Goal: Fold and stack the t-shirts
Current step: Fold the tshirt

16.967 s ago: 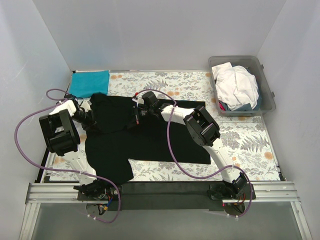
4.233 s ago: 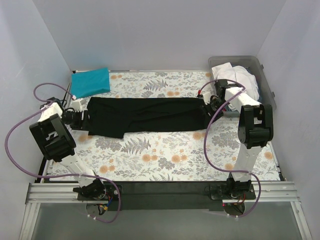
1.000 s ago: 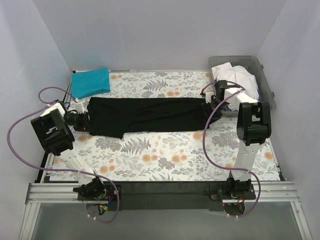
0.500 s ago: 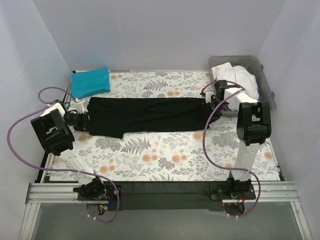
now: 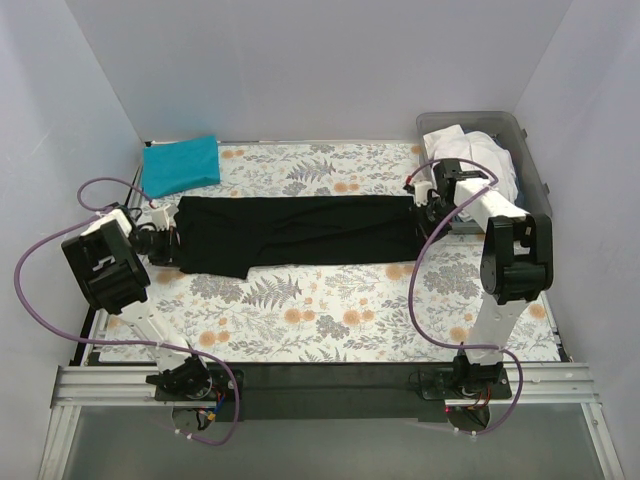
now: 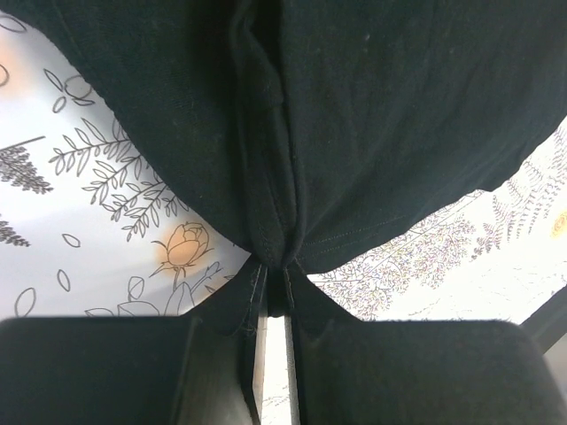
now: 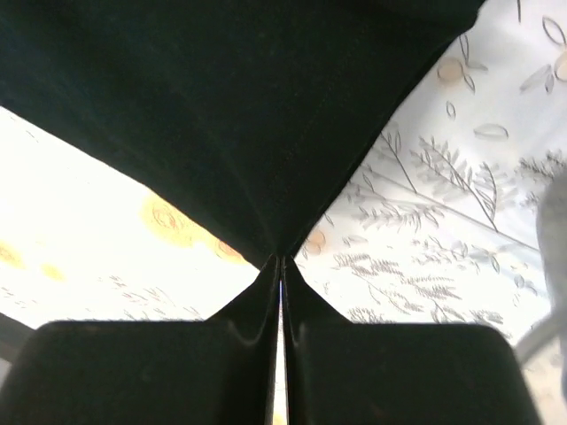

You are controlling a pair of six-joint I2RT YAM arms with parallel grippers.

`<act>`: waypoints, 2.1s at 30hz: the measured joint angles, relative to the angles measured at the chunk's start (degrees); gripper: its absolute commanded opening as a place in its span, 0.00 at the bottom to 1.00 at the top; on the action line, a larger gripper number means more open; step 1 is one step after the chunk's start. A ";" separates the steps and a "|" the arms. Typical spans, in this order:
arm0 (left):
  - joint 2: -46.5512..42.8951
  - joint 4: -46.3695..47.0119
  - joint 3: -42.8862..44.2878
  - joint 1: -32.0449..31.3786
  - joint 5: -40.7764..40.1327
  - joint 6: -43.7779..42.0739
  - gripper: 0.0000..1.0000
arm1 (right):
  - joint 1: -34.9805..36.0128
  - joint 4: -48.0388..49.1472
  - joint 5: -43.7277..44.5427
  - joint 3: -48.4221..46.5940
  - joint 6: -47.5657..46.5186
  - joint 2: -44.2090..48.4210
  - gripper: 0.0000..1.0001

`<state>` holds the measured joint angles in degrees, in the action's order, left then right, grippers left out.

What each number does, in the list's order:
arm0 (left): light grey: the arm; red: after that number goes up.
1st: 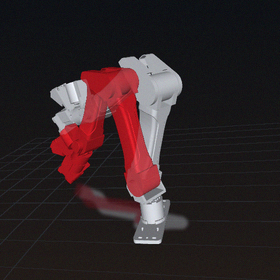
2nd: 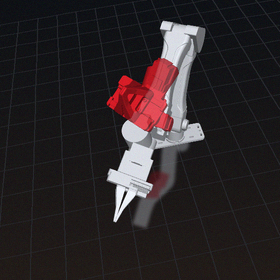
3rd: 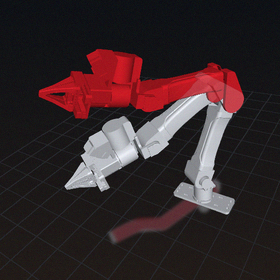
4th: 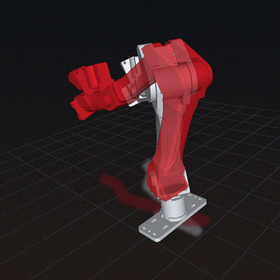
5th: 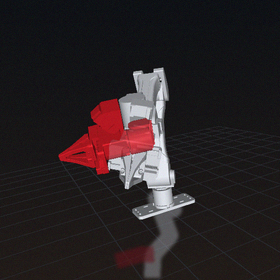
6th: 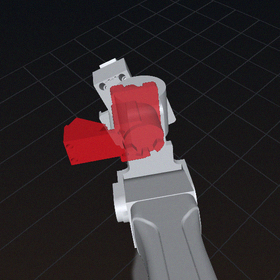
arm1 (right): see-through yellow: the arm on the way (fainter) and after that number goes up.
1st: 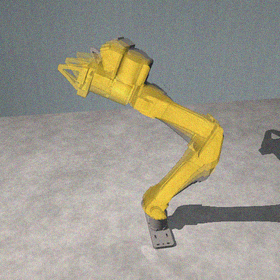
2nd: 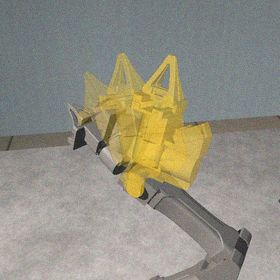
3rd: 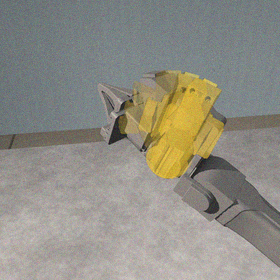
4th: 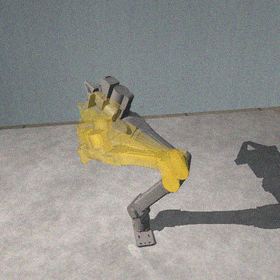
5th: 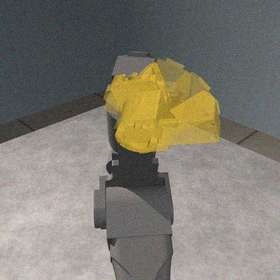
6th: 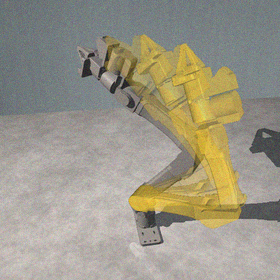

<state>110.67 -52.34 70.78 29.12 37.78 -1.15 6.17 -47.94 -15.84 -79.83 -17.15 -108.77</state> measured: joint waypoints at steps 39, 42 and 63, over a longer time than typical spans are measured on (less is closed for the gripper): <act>-15.28 -13.25 -4.92 1.95 1.90 -0.52 0.37 | 14.21 0.42 -8.79 -2.67 -1.31 7.91 0.67; -15.74 -13.40 -8.04 1.97 1.75 0.57 0.38 | 21.29 5.22 -12.17 -2.64 4.31 6.84 0.69; -15.74 -15.23 -7.15 2.95 1.33 7.04 0.43 | 55.01 53.81 -6.32 3.82 48.83 -8.63 0.60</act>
<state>94.94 -67.57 63.64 32.08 39.11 5.89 61.19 5.87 -22.15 -76.01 31.68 -117.40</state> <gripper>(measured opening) 0.425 0.623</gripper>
